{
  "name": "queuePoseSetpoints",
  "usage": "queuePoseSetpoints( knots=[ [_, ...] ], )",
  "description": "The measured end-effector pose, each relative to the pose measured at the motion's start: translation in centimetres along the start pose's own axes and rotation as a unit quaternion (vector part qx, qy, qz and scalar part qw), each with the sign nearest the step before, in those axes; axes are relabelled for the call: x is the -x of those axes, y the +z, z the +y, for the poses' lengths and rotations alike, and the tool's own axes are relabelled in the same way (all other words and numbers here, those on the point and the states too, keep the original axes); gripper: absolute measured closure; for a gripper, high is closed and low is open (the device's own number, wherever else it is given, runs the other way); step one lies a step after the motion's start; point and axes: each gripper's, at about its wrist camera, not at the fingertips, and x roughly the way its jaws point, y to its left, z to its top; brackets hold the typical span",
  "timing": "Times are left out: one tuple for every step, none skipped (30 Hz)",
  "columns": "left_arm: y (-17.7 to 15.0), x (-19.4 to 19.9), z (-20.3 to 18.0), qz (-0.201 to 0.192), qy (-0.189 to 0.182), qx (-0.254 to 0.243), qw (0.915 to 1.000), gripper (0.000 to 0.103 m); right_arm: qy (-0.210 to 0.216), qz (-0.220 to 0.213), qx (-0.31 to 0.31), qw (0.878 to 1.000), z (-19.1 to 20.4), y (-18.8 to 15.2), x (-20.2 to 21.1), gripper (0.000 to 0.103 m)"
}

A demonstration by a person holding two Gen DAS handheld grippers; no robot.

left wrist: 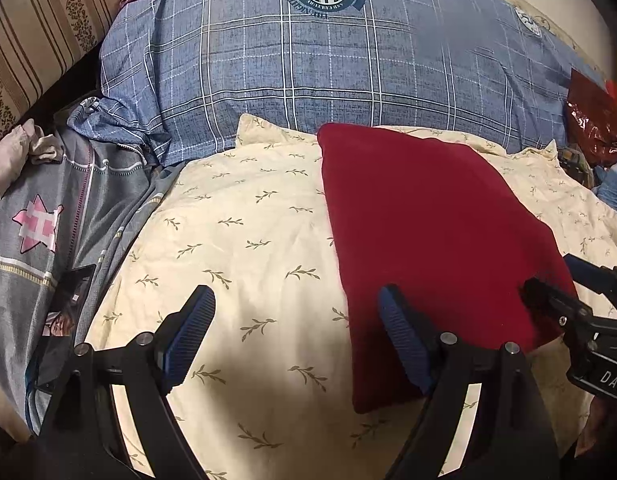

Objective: Fold small clothes

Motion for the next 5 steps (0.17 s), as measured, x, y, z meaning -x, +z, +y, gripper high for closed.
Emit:
queuePoseSetpoints(
  knots=[
    [0.0, 0.06, 0.09, -0.002, -0.002, 0.002, 1.0, 0.019, 0.001, 0.001, 0.001, 1.0, 0.07, -0.03, -0.03, 0.023],
    [0.02, 0.1, 0.2, -0.004, -0.006, 0.004, 1.0, 0.019, 0.001, 0.002, 0.001, 1.0, 0.13, -0.05, -0.04, 0.023],
    [0.04, 0.11, 0.35, -0.003, -0.009, 0.007, 0.9999, 0.019, 0.003, 0.003, 0.002, 1.0, 0.16, -0.04, -0.08, 0.023],
    [0.08, 0.08, 0.47, -0.001, -0.012, 0.01, 0.9999, 0.019, 0.005, 0.005, 0.0, 1.0, 0.17, -0.04, -0.07, 0.023],
    [0.17, -0.02, 0.63, 0.001, -0.014, 0.011, 0.9998, 0.019, 0.011, 0.01, -0.003, 1.0, 0.13, 0.07, -0.01, 0.023]
  ],
)
